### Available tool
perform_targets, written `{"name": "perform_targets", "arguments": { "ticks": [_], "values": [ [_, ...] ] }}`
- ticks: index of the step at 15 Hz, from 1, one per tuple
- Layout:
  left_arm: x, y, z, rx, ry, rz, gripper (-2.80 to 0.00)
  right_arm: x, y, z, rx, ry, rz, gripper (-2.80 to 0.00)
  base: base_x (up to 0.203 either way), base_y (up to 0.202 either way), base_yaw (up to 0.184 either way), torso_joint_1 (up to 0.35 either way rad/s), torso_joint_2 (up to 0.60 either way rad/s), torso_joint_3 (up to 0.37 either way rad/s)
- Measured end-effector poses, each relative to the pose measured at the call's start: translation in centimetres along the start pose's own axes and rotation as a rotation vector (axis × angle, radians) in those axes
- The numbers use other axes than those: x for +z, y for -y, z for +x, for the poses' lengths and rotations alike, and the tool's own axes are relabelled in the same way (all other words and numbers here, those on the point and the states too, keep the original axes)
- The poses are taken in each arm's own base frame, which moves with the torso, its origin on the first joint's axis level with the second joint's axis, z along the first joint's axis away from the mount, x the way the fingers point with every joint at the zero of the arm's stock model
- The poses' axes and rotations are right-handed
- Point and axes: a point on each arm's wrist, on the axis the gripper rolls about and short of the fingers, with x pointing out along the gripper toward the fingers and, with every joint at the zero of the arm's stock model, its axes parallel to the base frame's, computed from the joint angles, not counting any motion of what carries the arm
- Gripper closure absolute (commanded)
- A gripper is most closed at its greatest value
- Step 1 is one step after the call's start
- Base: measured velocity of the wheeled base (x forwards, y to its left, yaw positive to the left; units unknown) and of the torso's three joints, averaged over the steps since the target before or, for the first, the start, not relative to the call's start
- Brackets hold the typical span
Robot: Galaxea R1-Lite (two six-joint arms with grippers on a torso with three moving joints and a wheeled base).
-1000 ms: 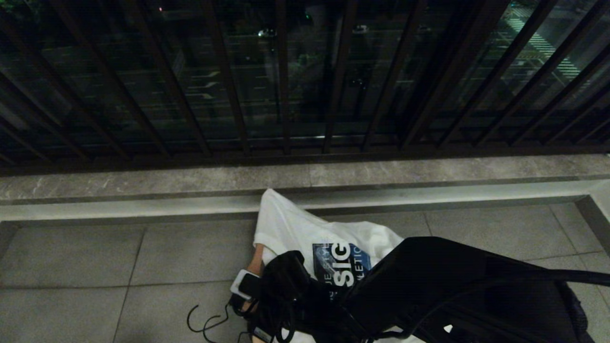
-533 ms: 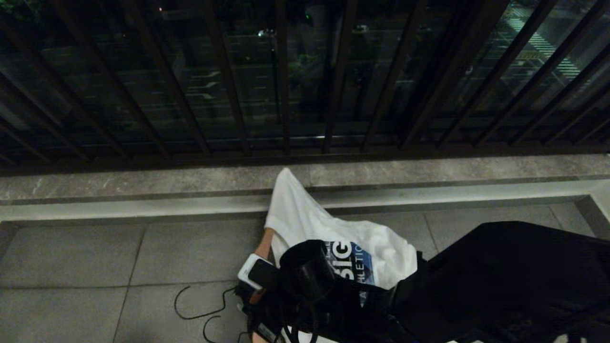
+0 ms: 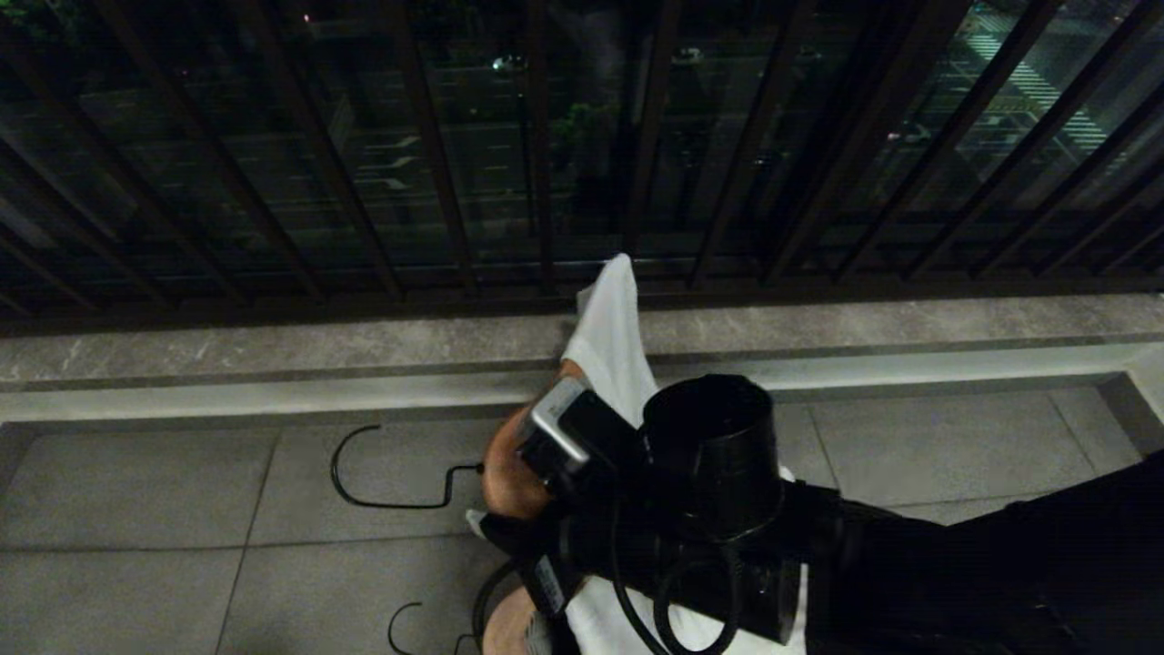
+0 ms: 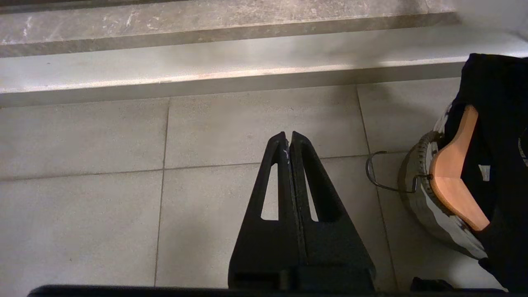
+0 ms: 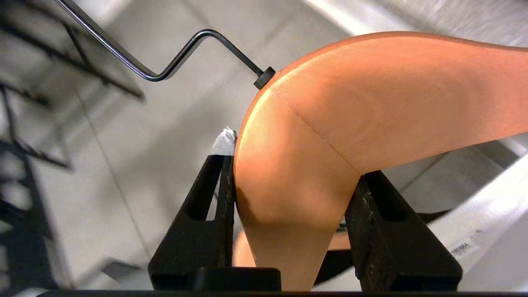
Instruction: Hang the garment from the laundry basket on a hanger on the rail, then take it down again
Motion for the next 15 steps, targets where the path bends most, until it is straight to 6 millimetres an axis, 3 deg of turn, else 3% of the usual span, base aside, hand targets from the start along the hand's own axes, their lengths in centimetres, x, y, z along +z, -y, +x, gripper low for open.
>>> {"name": "perform_targets", "arguments": {
  "ticks": [8, 15],
  "values": [
    [0.0, 0.0, 0.0, 0.0, 0.0, 0.0, 0.0, 5.5, 0.1, -8.8, 0.02, 0.061, 0.226, 0.0, 0.0, 0.0, 0.0, 0.0, 0.0, 0.0],
    [0.0, 0.0, 0.0, 0.0, 0.0, 0.0, 0.0, 7.0, 1.5, -18.0, 0.089, 0.008, 0.327, 0.0, 0.0, 0.0, 0.0, 0.0, 0.0, 0.0]
  ]
}}
